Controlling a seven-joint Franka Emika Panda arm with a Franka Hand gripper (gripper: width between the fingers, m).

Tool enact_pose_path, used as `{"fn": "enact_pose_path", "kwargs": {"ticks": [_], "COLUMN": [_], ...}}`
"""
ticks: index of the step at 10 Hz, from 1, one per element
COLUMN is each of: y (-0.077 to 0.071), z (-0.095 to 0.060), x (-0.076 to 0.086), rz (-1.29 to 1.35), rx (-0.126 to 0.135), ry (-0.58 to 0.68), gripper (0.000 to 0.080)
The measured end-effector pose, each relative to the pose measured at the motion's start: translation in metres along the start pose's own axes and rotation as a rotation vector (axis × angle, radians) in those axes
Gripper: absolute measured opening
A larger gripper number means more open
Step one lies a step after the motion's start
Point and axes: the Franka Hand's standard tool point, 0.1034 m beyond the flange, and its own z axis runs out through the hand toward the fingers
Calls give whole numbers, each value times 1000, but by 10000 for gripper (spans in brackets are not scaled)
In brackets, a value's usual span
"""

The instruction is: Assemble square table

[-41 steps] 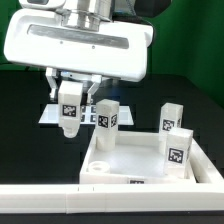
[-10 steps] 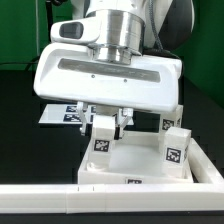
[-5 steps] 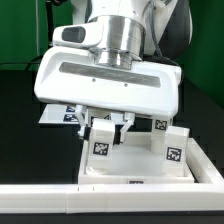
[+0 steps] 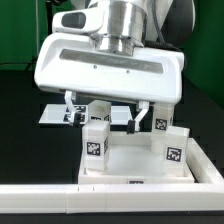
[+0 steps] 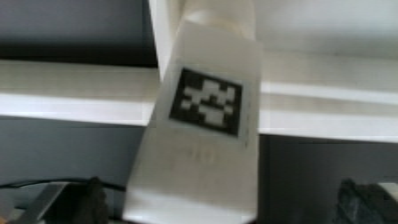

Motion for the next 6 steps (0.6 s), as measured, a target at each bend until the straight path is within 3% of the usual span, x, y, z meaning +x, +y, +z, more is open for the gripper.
{"fn": "enact_pose_path", "kwargs": {"ticks": [2,6], "y": [12,11], "z": [-15,-10], "x": [22,16], "rz": [-6,-5], "rx": [22,23], "ry": [-31,-53], "gripper": [649,649]}}
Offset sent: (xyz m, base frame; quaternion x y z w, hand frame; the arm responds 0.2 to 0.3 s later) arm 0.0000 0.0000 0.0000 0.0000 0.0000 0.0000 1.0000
